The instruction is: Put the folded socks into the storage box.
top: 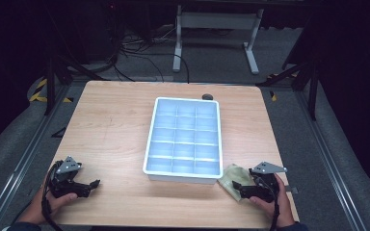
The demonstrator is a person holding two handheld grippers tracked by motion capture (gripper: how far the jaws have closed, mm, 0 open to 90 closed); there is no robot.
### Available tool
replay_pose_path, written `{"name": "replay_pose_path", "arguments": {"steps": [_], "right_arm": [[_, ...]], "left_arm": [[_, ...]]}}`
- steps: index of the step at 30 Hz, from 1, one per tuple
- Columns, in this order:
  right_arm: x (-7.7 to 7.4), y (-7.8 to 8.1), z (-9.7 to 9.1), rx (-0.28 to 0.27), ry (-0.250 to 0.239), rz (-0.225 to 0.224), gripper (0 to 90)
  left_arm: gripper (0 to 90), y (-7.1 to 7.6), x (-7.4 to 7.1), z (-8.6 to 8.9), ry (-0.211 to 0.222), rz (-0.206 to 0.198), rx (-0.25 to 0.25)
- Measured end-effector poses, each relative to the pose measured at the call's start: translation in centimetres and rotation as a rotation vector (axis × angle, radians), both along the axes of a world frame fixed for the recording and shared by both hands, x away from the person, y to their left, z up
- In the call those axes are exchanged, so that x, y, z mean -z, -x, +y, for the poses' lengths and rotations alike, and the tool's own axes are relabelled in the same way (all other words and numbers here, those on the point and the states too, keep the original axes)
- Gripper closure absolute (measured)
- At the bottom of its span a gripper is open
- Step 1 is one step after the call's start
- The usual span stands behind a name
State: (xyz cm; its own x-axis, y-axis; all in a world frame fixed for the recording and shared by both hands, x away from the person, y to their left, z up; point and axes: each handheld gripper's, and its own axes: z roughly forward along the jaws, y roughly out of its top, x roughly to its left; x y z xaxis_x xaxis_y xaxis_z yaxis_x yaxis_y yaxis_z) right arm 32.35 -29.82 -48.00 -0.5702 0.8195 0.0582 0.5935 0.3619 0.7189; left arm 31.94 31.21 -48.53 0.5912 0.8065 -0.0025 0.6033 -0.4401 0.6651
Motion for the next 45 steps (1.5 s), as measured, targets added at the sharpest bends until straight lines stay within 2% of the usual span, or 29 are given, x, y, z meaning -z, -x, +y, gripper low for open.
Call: {"name": "replay_pose_path", "arguments": {"steps": [3, 5, 9, 11, 12, 13, 14, 17, 20, 33, 45], "right_arm": [[0.1, 0.1, 0.1, 0.001, -0.001, -0.005, 15.2], [0.1, 0.2, 0.2, -0.014, 0.005, -0.012, 18.2], [0.0, 0.6, 0.3, -0.054, -0.003, -0.024, 30.5], [-0.1, 0.7, 0.3, -0.085, -0.014, -0.023, 40.8], [-0.1, 0.7, 0.3, -0.085, -0.014, -0.023, 40.8], [-0.1, 0.9, 0.3, -0.124, -0.032, -0.020, 54.5], [-0.1, 1.0, 0.3, -0.142, -0.044, -0.018, 59.2], [0.0, 1.0, 0.2, -0.167, -0.066, -0.008, 67.6], [0.0, 1.0, 0.3, -0.180, -0.071, -0.007, 71.7], [0.0, 1.3, -0.4, -0.179, -0.105, -0.023, 75.3], [-0.3, 1.3, -1.4, -0.149, -0.172, -0.049, 75.3]], "left_arm": [[0.4, 0.0, 0.0, 0.0, 0.001, 0.000, -0.001], [0.4, 0.0, 0.0, 0.0, 0.001, 0.000, -0.001], [0.4, 0.0, 0.0, 0.0, 0.001, 0.005, -0.001], [0.4, 0.0, 0.0, 0.0, 0.003, 0.002, -0.004], [0.4, 0.0, 0.0, 0.0, 0.003, 0.002, -0.004], [0.4, 0.0, 0.0, 0.0, 0.005, 0.002, -0.003], [0.4, 0.0, 0.0, 0.0, 0.005, 0.001, -0.004], [0.4, 0.1, 0.0, 0.0, 0.002, 0.004, -0.002], [0.4, 0.1, 0.0, 0.0, 0.003, 0.004, -0.005], [0.4, 0.1, 0.0, 0.0, 0.002, 0.004, -0.002], [0.4, 0.1, 0.0, 0.0, 0.002, 0.004, -0.002]]}}
